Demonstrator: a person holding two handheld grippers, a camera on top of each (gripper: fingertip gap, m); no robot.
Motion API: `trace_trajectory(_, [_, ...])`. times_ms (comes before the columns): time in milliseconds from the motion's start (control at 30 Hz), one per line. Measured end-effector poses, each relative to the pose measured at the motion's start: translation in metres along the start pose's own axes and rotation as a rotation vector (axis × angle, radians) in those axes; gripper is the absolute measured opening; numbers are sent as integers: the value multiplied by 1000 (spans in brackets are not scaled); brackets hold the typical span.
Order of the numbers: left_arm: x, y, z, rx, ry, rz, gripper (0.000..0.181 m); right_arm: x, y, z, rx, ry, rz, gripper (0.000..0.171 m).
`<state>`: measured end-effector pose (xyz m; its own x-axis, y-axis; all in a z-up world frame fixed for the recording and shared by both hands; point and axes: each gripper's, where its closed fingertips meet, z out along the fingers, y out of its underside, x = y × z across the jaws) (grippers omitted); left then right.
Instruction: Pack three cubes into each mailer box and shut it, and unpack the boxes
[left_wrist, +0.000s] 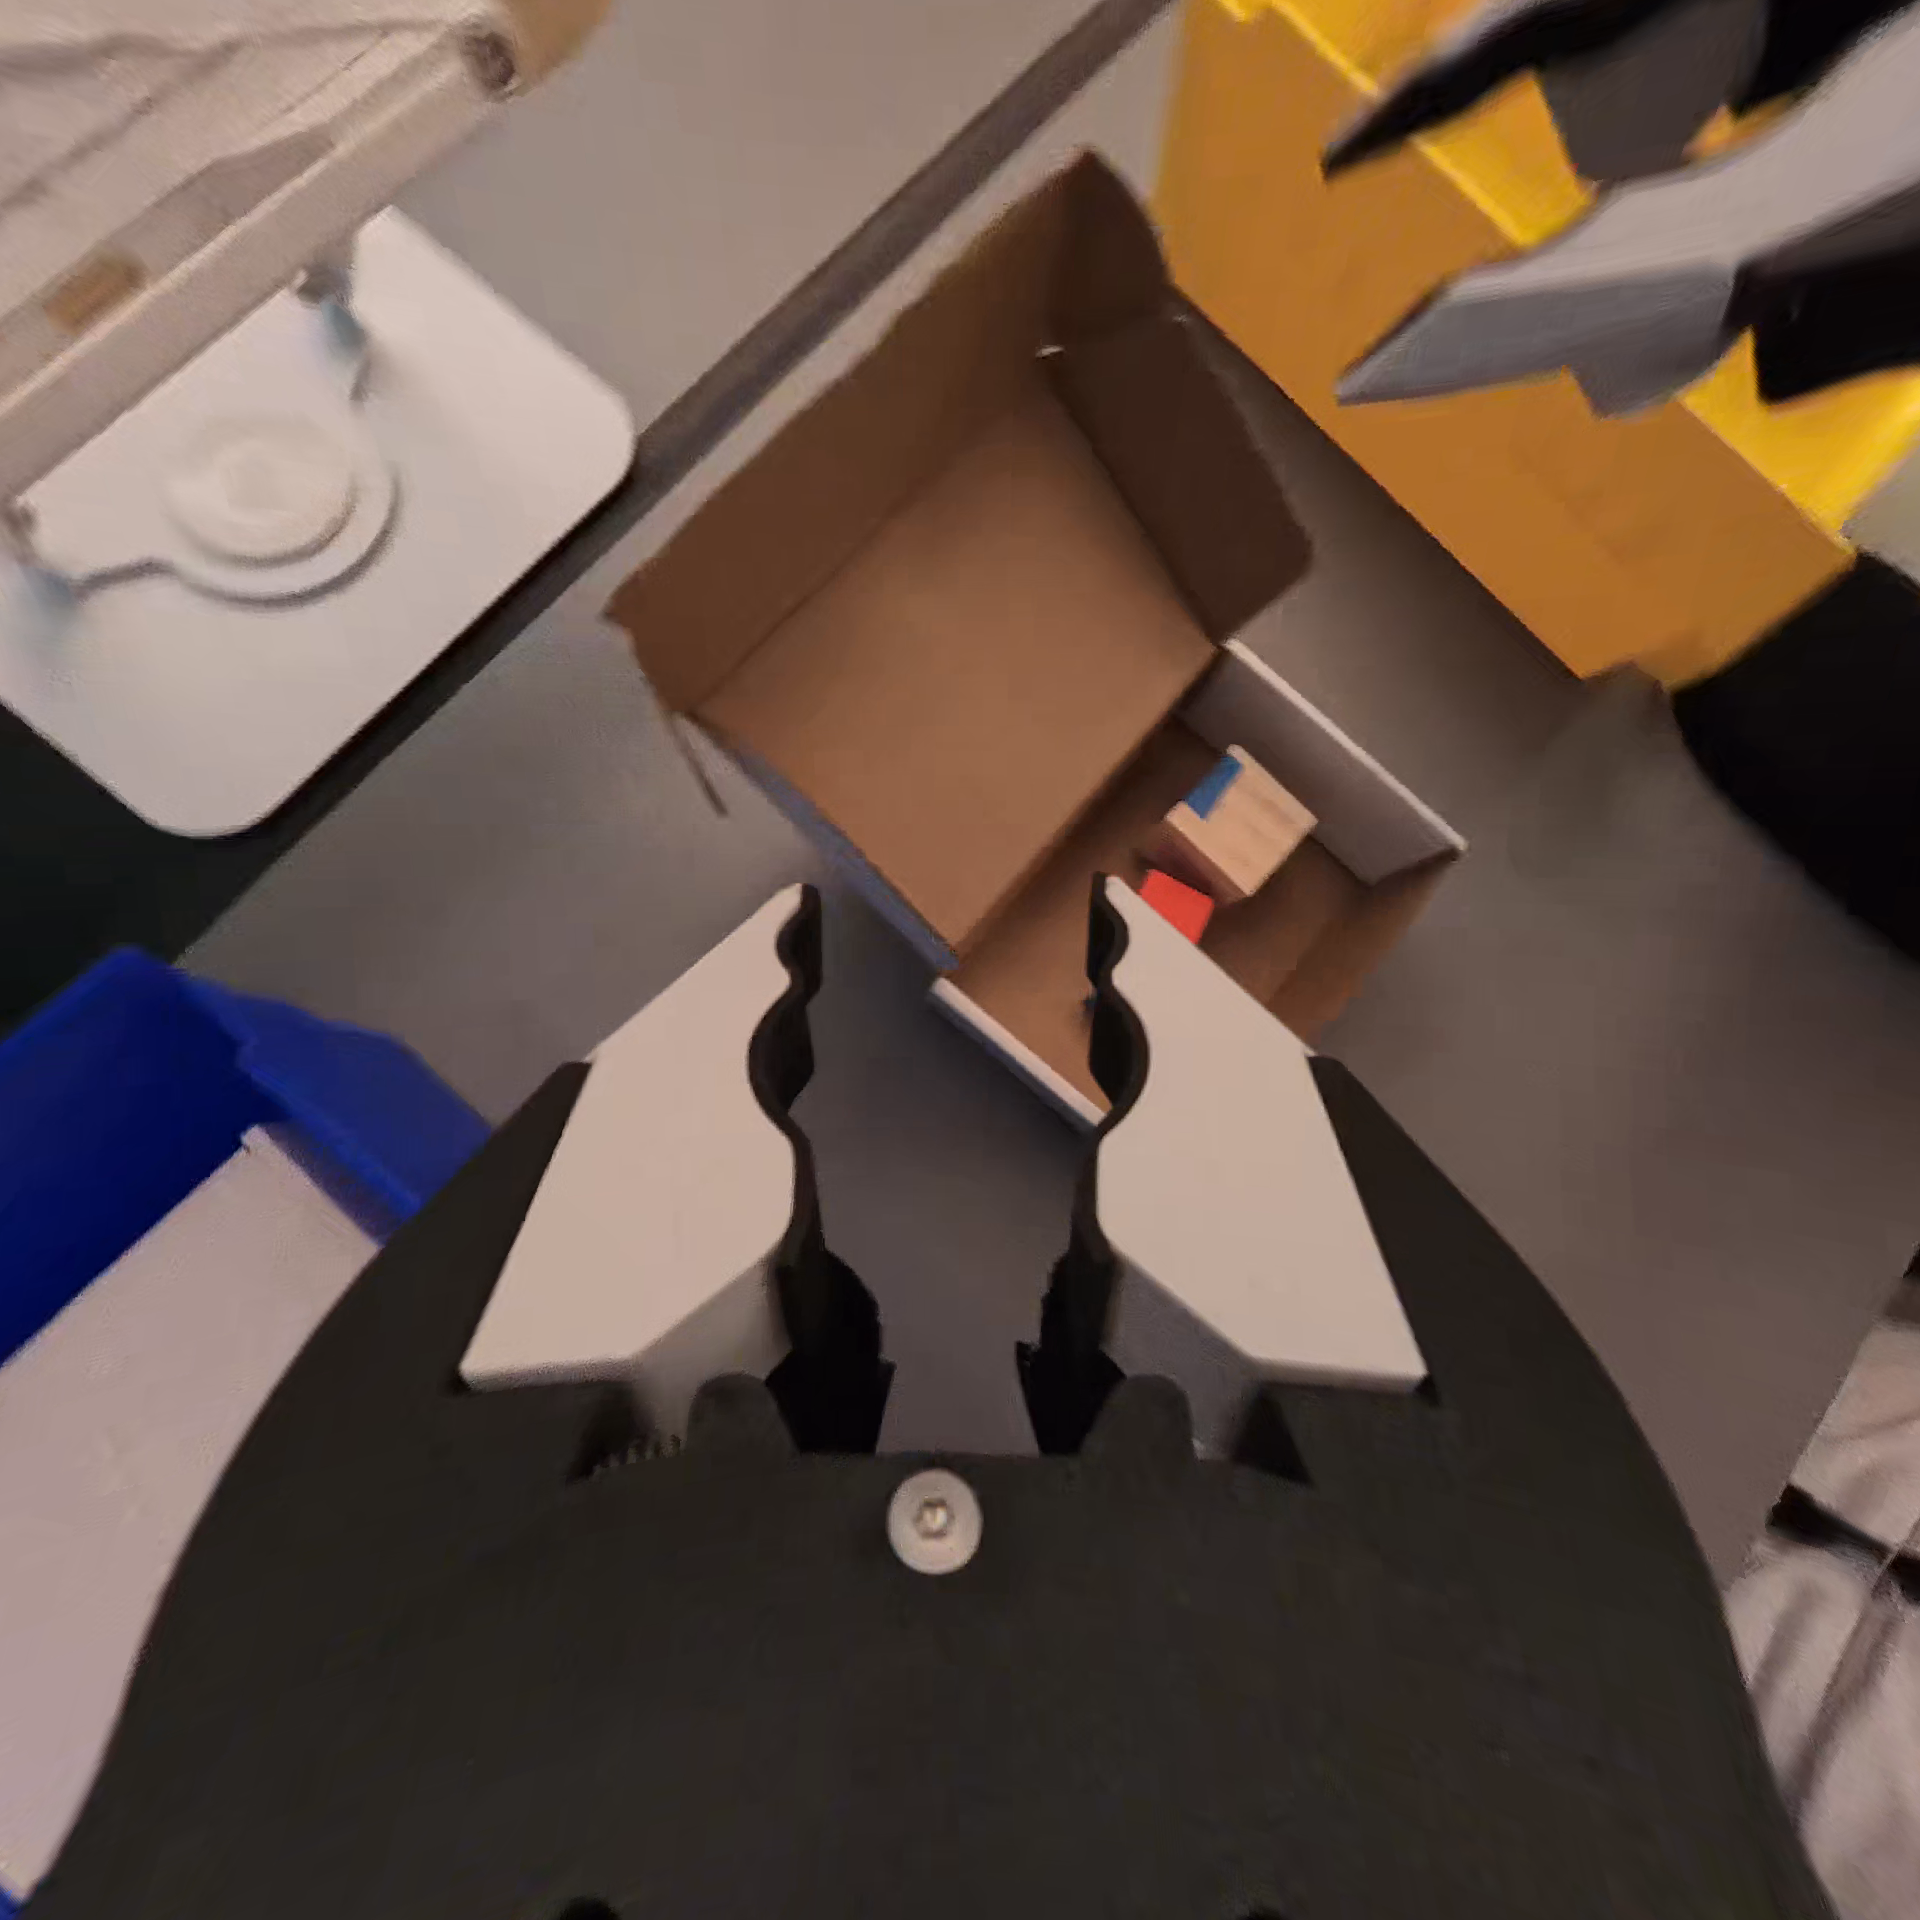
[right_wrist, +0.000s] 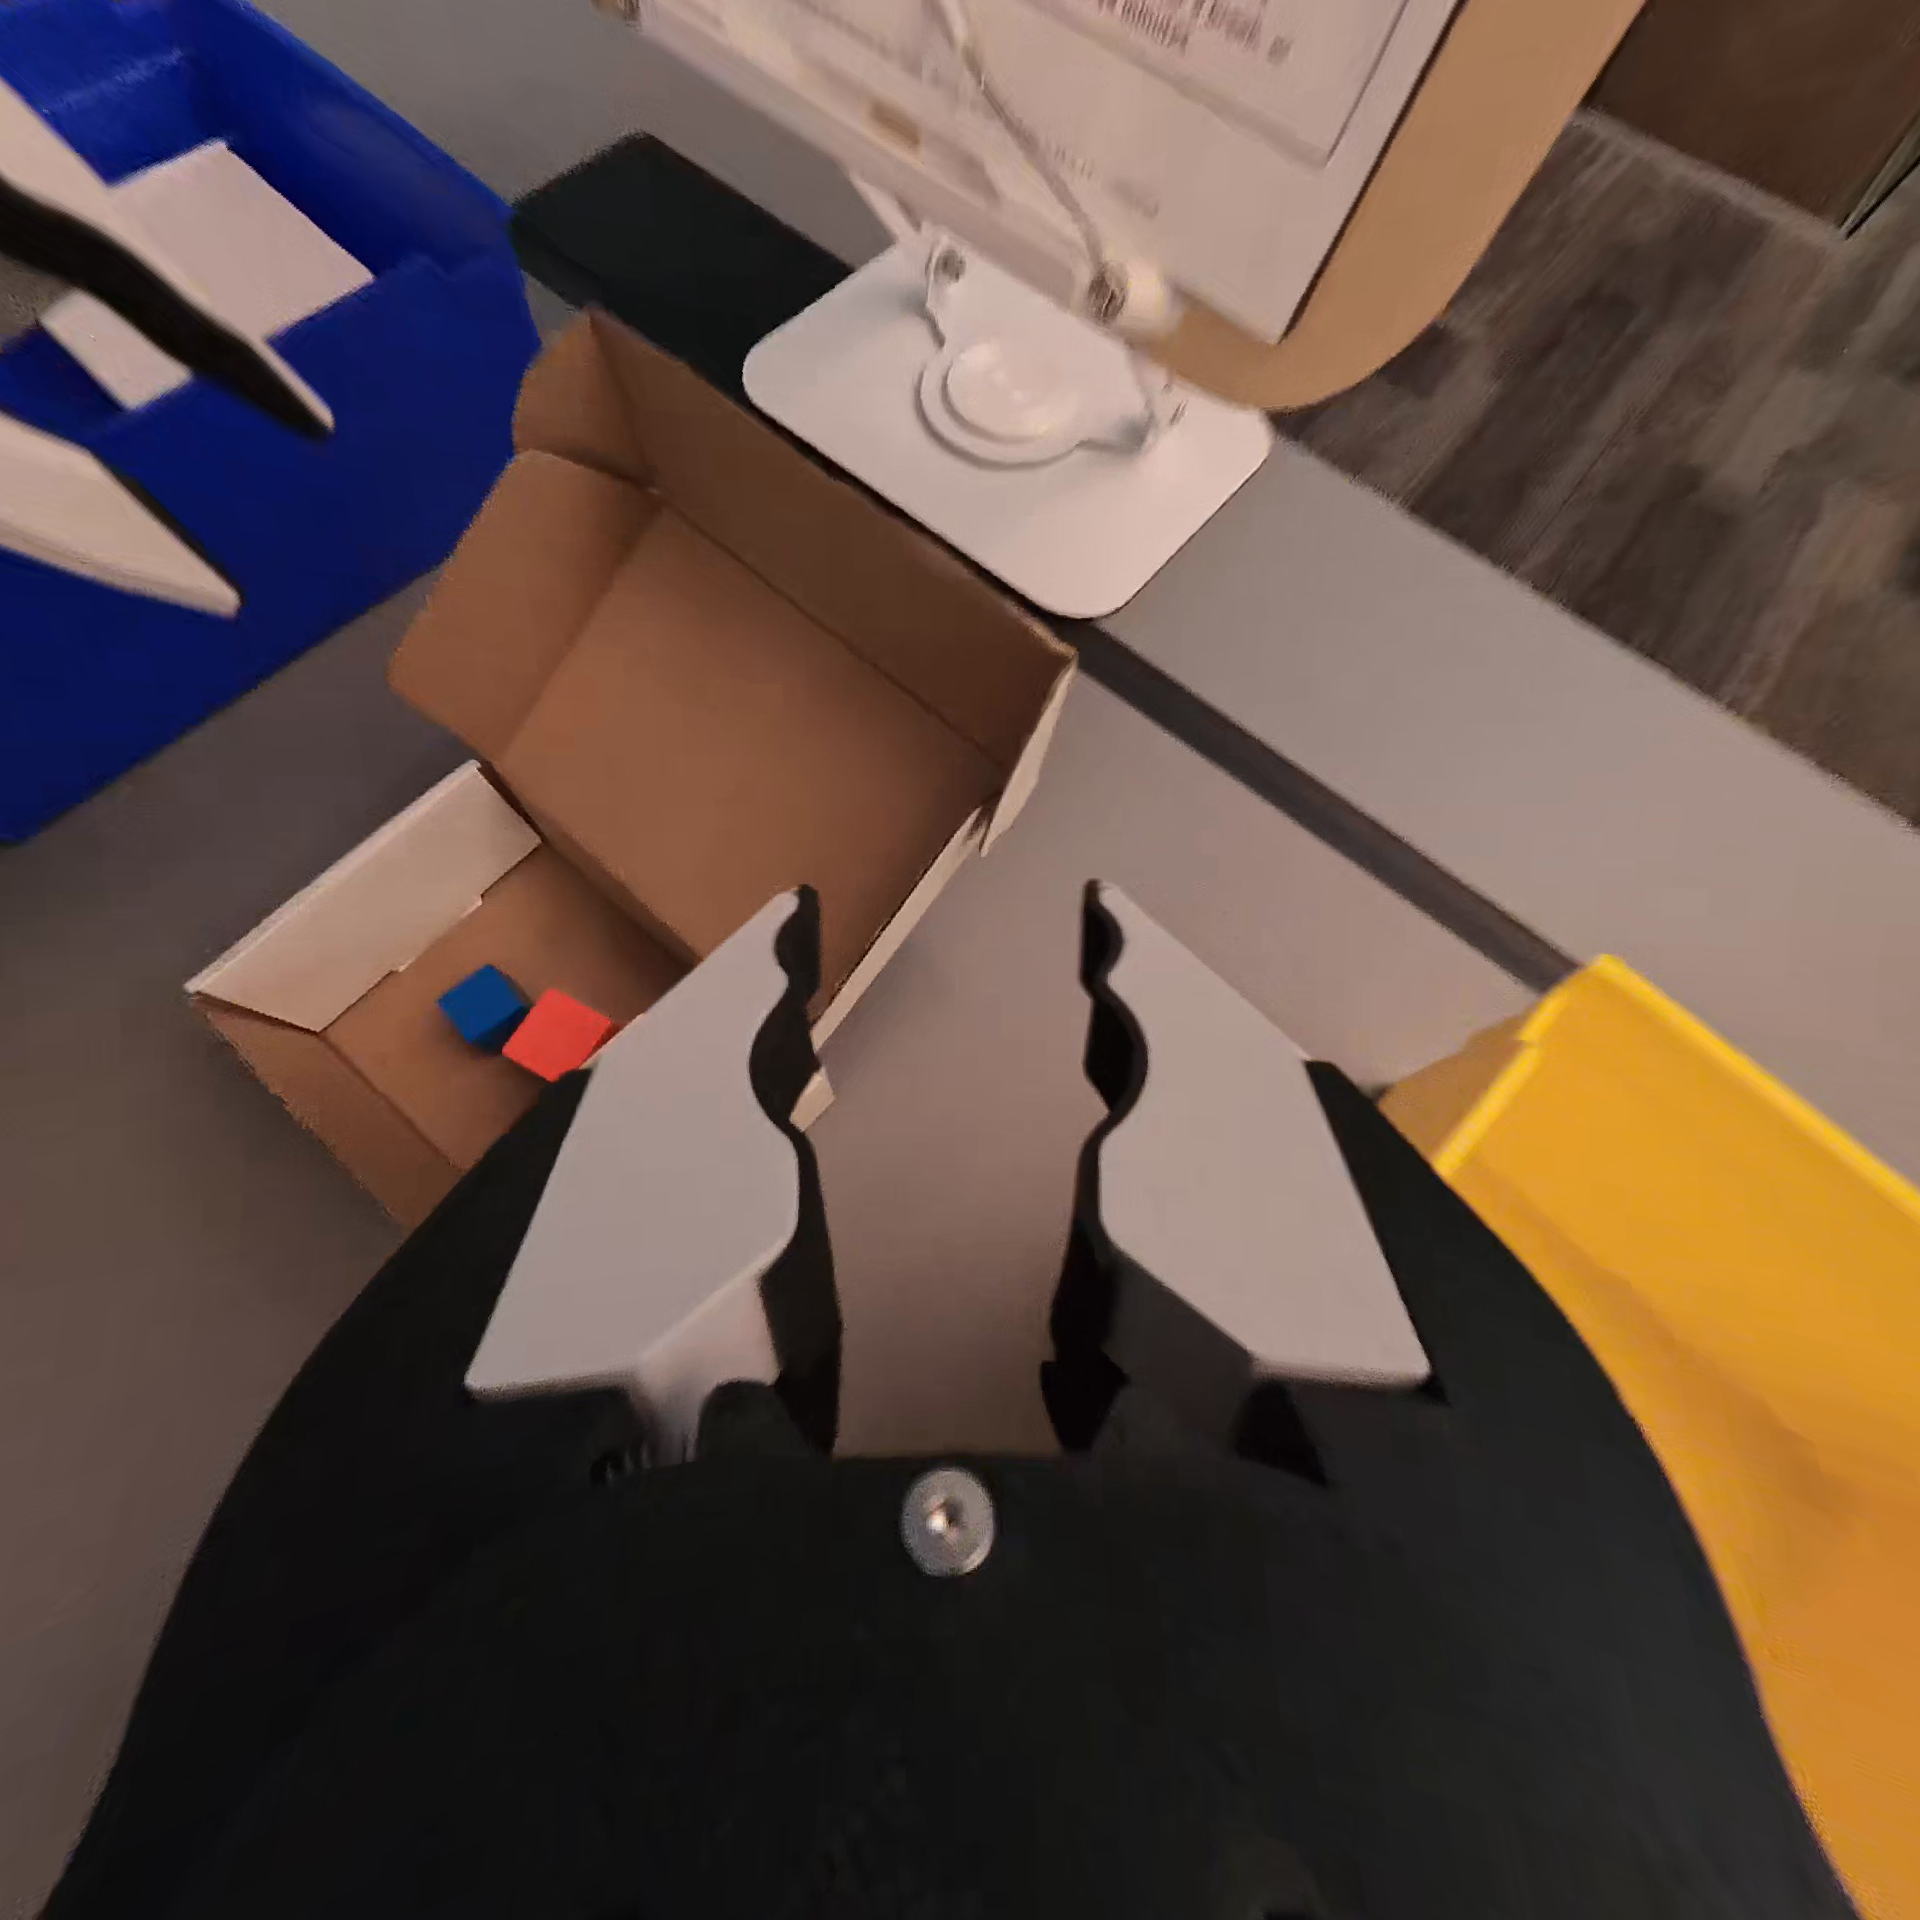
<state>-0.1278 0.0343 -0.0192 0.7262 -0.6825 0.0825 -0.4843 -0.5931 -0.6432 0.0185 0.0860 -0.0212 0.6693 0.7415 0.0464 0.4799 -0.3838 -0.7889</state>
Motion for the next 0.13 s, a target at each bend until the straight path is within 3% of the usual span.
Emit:
trace_trajectory(33, [-9,1,3,3,-14,-44,51,-4,6,9,-28,-15,10,40])
trace_trajectory(133, [-32,1,18,10,-86,-156,59,-19,15,30,-56,-91,77,38])
